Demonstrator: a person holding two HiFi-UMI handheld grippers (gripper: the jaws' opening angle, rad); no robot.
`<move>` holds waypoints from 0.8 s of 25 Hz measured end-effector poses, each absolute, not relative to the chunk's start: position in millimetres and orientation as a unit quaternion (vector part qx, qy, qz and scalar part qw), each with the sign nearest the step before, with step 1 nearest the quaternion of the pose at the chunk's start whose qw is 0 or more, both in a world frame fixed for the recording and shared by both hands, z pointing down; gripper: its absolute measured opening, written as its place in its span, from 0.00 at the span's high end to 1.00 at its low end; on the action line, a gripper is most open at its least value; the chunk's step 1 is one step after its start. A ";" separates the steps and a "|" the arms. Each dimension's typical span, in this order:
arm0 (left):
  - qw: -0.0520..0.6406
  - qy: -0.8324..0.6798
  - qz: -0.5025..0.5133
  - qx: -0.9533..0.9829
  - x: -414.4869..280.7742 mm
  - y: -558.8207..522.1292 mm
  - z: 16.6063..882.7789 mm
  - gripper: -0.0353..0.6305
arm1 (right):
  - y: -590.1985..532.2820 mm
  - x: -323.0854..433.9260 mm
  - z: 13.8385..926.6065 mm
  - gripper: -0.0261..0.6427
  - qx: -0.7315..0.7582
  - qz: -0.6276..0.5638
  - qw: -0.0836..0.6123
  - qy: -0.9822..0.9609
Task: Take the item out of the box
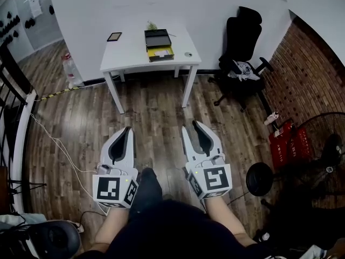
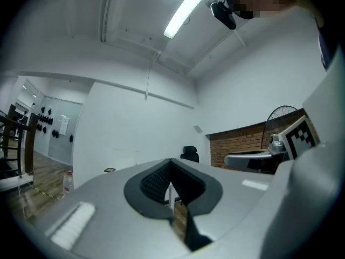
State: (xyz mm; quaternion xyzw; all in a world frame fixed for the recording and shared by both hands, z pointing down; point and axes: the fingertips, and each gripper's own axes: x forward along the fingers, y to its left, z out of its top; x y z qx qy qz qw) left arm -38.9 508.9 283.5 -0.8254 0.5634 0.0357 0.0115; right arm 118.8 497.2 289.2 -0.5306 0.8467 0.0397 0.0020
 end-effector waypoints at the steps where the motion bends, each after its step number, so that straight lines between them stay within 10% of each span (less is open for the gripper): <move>1: 0.010 0.564 0.035 -0.825 -42.0 497.0 284.8 0.93 | 484.6 116.5 291.6 0.81 -0.531 0.037 0.002 0.846; 20: 0.022 0.523 0.062 -0.850 -106.8 231.2 275.4 0.93 | 222.1 52.5 295.5 0.79 -0.569 0.033 -0.004 0.821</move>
